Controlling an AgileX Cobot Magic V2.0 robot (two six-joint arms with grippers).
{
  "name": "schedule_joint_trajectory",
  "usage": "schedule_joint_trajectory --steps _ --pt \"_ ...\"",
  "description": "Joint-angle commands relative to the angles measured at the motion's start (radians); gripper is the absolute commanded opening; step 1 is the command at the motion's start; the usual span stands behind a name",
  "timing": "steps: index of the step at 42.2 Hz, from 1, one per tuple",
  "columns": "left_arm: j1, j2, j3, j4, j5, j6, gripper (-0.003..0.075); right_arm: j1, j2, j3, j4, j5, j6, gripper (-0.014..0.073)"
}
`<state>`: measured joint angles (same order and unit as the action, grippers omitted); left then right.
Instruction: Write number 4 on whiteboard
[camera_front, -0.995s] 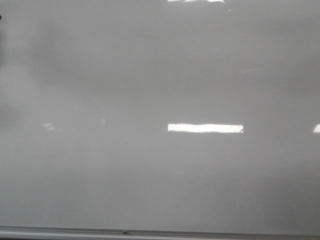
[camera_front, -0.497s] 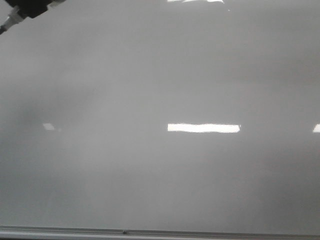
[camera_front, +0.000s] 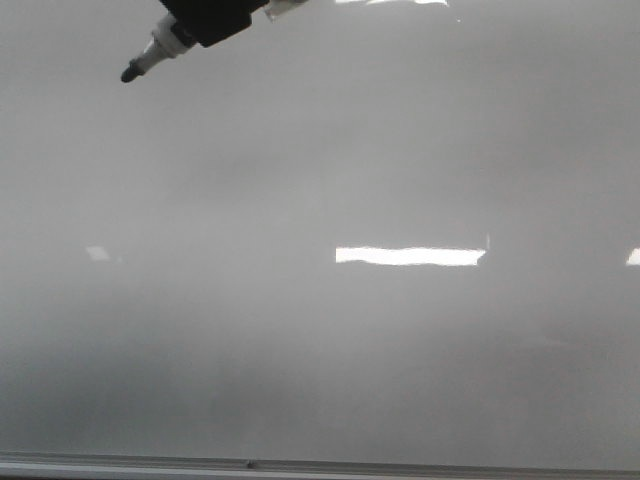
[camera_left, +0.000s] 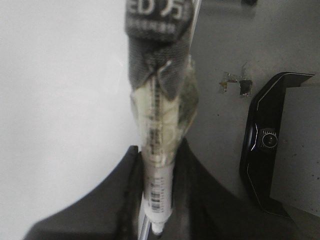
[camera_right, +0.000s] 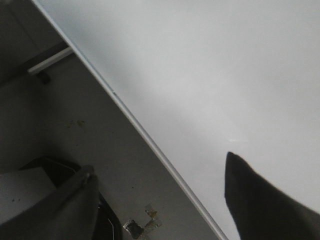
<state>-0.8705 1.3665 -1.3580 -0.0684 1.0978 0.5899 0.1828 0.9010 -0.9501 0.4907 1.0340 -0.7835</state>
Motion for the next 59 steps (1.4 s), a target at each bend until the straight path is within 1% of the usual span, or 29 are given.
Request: schedule_joint_trajectory --steps 1,6,11,14,17,22,30,38,41,45,53,59 --pt "-0.016 -0.034 -0.034 -0.010 -0.027 0.002 0.0040 0.074 -0.004 -0.034 0.045 -0.019 -0.062 0.0548" --pt "-0.018 -0.034 -0.024 -0.018 -0.025 0.002 0.0040 0.172 -0.004 -0.034 0.045 -0.025 -0.112 0.0548" --pt "-0.018 -0.020 -0.008 -0.033 -0.025 0.002 0.0040 0.224 -0.001 -0.034 0.045 -0.042 -0.140 0.0548" --pt "-0.018 -0.007 -0.007 -0.033 -0.022 0.002 0.0040 0.237 0.011 -0.034 0.045 -0.046 -0.165 0.0548" --pt "-0.025 0.010 -0.007 -0.033 -0.022 0.030 0.0040 0.247 0.036 -0.034 0.045 -0.060 -0.169 0.0548" --pt "-0.056 0.031 -0.007 -0.031 -0.022 0.060 0.0040 0.264 0.089 -0.039 0.045 -0.081 -0.191 0.0548" --pt "-0.089 0.072 -0.007 -0.031 -0.022 0.062 0.0040 0.310 0.180 -0.110 0.045 -0.076 -0.196 0.0548" --pt "-0.089 0.088 -0.007 -0.028 -0.033 0.062 0.0040 0.357 0.275 -0.175 0.045 -0.073 -0.196 0.0544" --pt "-0.089 0.088 -0.007 -0.028 -0.035 0.062 0.0040 0.365 0.296 -0.175 0.045 -0.068 -0.196 0.0511" --pt "-0.089 0.088 -0.007 -0.028 -0.053 0.062 0.0040 0.376 0.303 -0.175 0.047 -0.066 -0.196 0.0443" --pt "-0.089 0.088 -0.007 -0.028 -0.072 0.062 0.0040 0.384 0.304 -0.175 0.047 -0.066 -0.196 0.0350" --pt "-0.089 0.088 -0.007 -0.025 -0.072 0.062 0.0040 0.384 0.304 -0.175 0.047 -0.052 -0.196 0.0230"
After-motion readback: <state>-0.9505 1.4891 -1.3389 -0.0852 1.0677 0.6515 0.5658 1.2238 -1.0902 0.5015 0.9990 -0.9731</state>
